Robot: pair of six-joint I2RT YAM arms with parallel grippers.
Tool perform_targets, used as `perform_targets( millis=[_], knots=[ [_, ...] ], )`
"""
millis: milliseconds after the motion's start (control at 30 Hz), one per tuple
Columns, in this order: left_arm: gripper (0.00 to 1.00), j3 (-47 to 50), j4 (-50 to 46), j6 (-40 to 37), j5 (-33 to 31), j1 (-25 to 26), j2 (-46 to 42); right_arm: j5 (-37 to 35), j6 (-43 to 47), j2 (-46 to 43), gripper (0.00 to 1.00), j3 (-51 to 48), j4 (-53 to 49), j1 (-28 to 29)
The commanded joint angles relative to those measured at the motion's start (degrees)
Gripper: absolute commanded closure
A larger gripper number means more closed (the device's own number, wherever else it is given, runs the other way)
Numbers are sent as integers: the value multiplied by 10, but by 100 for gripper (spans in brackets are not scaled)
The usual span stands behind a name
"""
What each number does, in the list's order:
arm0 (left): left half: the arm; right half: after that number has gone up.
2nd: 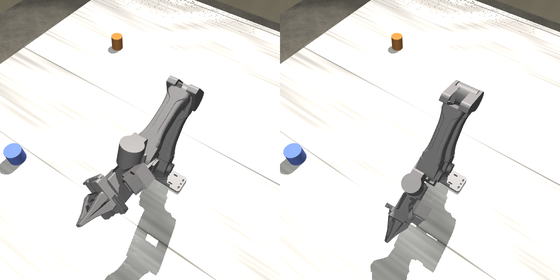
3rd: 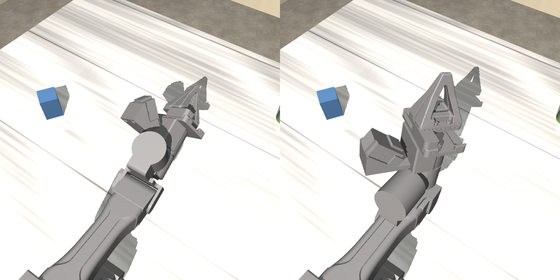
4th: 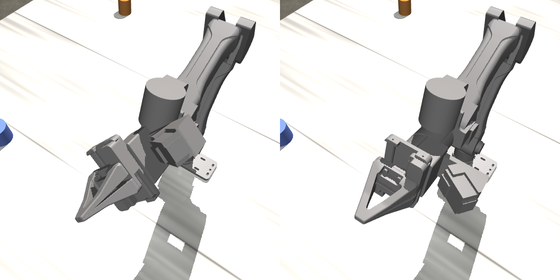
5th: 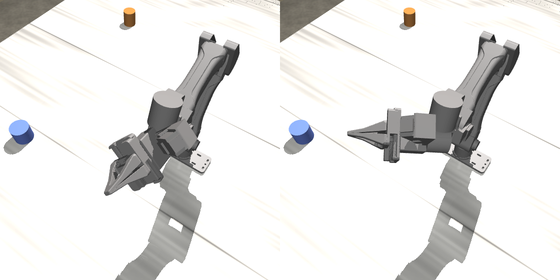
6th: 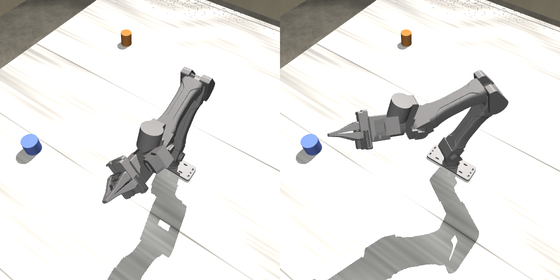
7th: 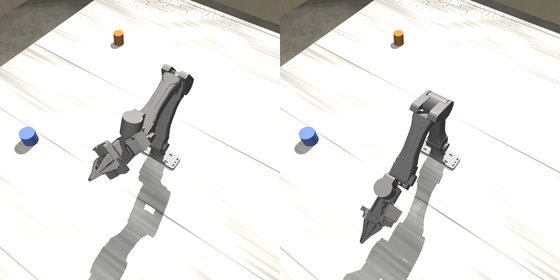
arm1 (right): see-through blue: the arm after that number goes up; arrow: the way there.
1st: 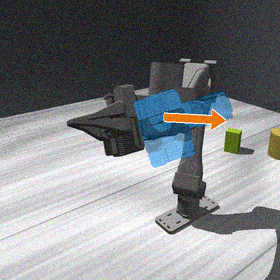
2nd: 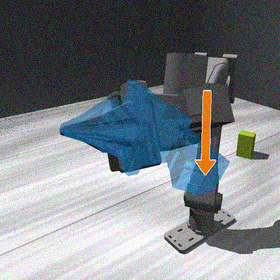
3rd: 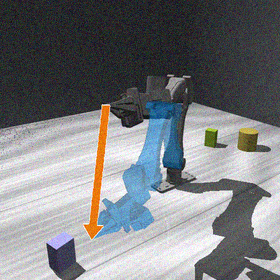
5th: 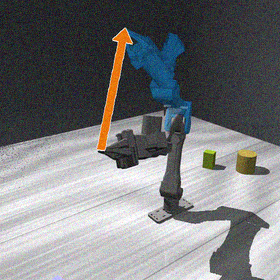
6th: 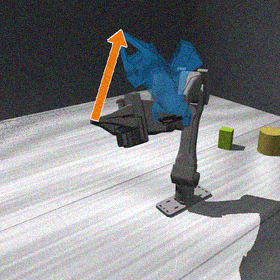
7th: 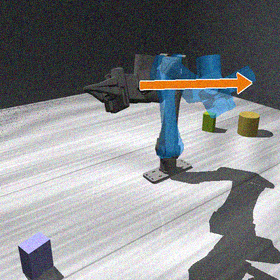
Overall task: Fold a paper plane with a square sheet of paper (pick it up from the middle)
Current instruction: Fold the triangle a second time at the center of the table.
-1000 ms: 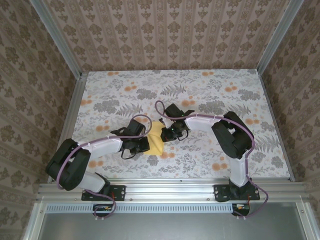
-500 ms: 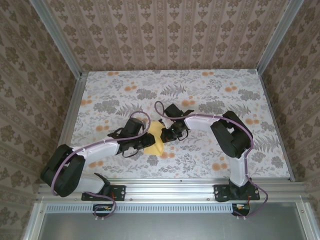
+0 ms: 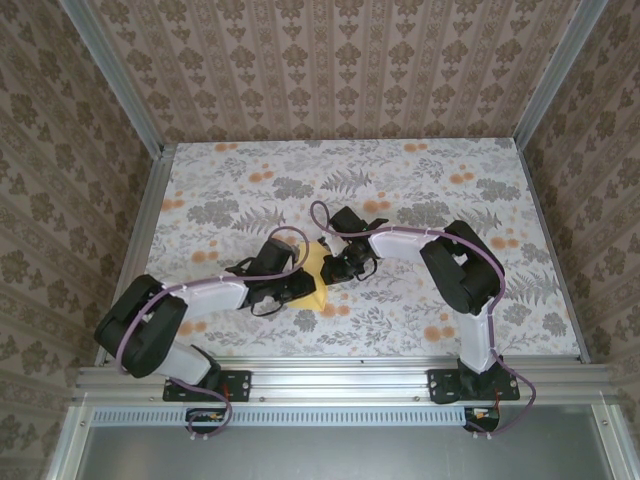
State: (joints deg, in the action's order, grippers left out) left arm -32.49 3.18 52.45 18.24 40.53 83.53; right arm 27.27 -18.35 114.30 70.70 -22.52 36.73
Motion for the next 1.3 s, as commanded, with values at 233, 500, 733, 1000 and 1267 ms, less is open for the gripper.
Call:
perform_targets(
  millis=[233, 500, 733, 1000, 1267],
  knots=[
    [80, -13, 3, 12, -1, 8, 22, 25, -37, 12, 75, -11, 13, -17],
    [80, -10, 0, 19, -10, 9, 16, 71, -68, -2, 64, -35, 52, -32],
    [79, -2, -1, 27, -23, 11, 1, 108, -83, -21, 58, -55, 88, -37],
    [77, -6, -9, 27, -29, 11, 7, 168, -72, -28, 58, -76, 120, -40],
    [76, -10, -18, 24, -33, 13, 10, 189, -67, -40, 76, -79, 132, -40]
  ],
)
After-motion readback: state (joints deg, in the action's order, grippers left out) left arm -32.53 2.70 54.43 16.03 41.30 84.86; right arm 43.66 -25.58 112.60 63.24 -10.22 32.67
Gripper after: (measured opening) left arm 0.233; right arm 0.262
